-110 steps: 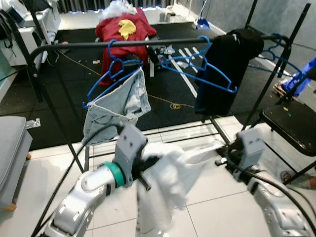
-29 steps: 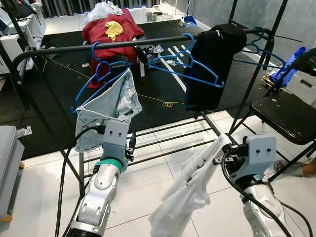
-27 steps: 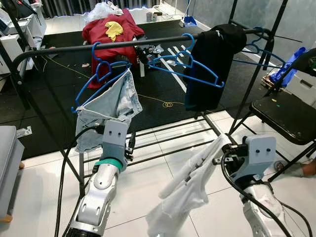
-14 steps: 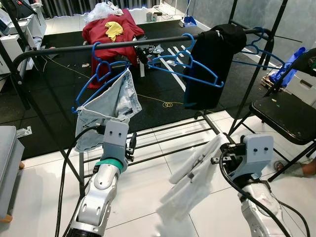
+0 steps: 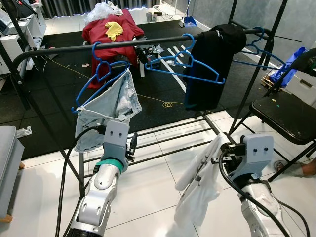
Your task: Hang hanger
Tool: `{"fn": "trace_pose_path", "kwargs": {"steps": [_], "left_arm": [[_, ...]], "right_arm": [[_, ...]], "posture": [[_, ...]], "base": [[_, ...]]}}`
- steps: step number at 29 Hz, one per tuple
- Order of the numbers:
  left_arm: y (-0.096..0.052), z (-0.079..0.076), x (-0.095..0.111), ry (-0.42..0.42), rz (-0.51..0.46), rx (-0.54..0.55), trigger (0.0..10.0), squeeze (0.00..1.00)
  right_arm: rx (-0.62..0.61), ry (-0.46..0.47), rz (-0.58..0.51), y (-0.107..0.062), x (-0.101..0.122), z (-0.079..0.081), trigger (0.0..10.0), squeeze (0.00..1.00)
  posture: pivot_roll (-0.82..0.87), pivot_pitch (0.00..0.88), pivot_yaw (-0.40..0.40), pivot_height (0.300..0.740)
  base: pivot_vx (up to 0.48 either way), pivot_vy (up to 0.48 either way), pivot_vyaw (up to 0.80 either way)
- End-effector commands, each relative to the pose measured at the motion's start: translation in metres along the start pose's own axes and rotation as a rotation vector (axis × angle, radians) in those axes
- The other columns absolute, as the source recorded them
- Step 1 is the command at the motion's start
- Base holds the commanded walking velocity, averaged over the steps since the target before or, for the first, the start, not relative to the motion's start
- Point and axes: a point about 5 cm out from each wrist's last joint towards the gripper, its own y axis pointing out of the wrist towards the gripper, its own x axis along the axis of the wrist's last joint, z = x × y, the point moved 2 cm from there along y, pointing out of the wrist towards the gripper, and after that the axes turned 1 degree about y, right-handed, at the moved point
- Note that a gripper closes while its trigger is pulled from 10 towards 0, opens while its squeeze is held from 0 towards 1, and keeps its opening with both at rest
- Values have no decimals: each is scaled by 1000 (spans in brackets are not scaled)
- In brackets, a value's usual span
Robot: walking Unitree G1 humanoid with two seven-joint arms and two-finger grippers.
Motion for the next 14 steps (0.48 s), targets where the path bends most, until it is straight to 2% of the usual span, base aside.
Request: {"fn": "trace_pose_path", "kwargs": {"steps": [1, 14], "left_arm": [[-2, 1, -7, -5, 29, -1, 10000, 0], [-3, 2, -8, 18, 30, -16, 10000, 0]], "right_arm": [[3, 11, -15, -1, 0, 2, 10000, 0], [8, 24, -13, 1, -1, 4, 10000, 0]], "posture": [[-249, 103, 85, 740], [-238, 104, 84, 740]], "base": [[0, 0, 0], [0, 0, 0]]}}
